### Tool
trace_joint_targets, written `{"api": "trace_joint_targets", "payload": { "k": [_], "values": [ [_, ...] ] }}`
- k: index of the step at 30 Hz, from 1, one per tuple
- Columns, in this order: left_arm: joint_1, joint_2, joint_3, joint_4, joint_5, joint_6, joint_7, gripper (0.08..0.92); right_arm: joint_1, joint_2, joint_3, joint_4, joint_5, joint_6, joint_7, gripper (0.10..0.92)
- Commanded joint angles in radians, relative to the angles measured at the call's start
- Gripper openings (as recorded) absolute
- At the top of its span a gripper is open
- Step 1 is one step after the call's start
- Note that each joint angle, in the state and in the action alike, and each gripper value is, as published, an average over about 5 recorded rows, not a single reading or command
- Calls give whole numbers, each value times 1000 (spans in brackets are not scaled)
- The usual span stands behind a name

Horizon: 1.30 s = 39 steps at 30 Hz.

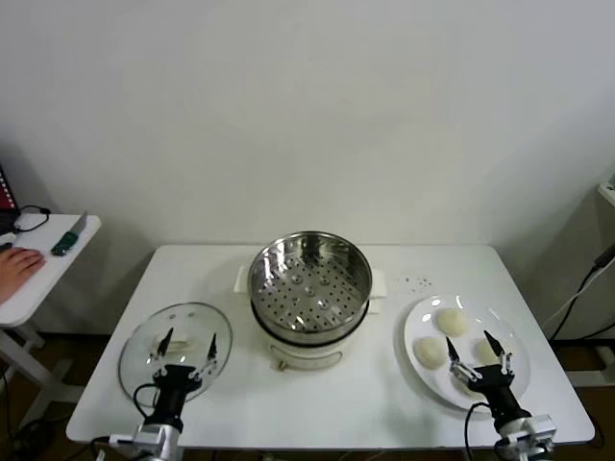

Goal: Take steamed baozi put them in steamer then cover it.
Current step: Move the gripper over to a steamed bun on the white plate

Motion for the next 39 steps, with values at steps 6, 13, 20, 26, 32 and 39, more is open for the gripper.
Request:
{"api": "trace_joint_targets", "payload": {
  "k": [6,13,20,26,32,39],
  "values": [
    [2,12,7,-4,11,15,-7,823,151,-343,-43,-73,-93,-184,-191,823],
    [-8,7,23,4,20,30,-12,823,279,-689,-137,-214,-171,-264,-519,823],
    [-20,14,26,15,19,36,-18,823,547,-841,-392,-335,-275,-231,-716,823],
    [-23,23,24,18,14,46,-19,823,989,-862,-833,-434,-279,-216,-793,823],
    [-28,33,25,26,6,56,-22,823,1393,-809,-1350,-527,-230,-208,-855,823],
    [-50,43,21,47,-2,67,-25,823,1602,-665,-1662,-652,-210,-204,-870,823]
  ]
}}
